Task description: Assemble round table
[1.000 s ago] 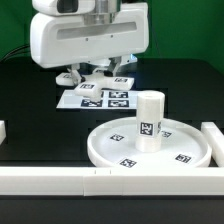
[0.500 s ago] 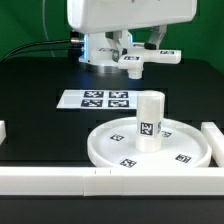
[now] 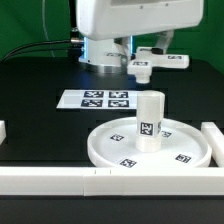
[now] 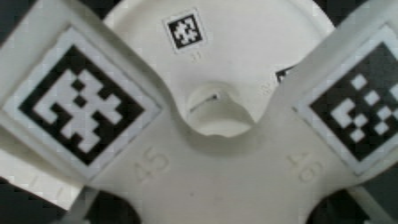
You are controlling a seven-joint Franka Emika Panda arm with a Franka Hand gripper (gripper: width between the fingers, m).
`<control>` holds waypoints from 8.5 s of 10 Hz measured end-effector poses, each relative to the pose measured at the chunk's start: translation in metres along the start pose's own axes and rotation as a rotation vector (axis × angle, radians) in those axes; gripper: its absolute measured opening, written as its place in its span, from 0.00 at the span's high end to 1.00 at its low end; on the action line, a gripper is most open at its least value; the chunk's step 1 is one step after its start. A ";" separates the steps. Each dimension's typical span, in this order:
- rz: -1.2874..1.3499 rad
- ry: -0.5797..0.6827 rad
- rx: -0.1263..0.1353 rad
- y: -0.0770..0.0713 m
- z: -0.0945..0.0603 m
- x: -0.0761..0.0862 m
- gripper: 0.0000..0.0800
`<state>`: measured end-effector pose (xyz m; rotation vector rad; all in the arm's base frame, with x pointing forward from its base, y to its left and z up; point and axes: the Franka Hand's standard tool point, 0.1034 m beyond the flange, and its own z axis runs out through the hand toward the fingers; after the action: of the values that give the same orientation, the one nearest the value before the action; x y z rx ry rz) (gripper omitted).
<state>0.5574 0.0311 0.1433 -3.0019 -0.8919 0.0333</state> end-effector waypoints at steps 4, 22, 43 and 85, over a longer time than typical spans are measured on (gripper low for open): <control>-0.013 -0.009 0.008 -0.005 0.012 0.007 0.45; -0.004 0.020 -0.013 -0.002 0.042 0.003 0.44; 1.028 0.052 0.051 -0.005 0.044 0.007 0.44; 0.706 0.157 0.130 -0.006 0.012 0.028 0.19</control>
Offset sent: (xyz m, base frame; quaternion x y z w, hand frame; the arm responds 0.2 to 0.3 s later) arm 0.0067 0.0030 -0.0101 0.0019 0.0106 -0.0007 0.9999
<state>0.5771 0.0514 0.1310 -2.9645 0.1968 -0.1300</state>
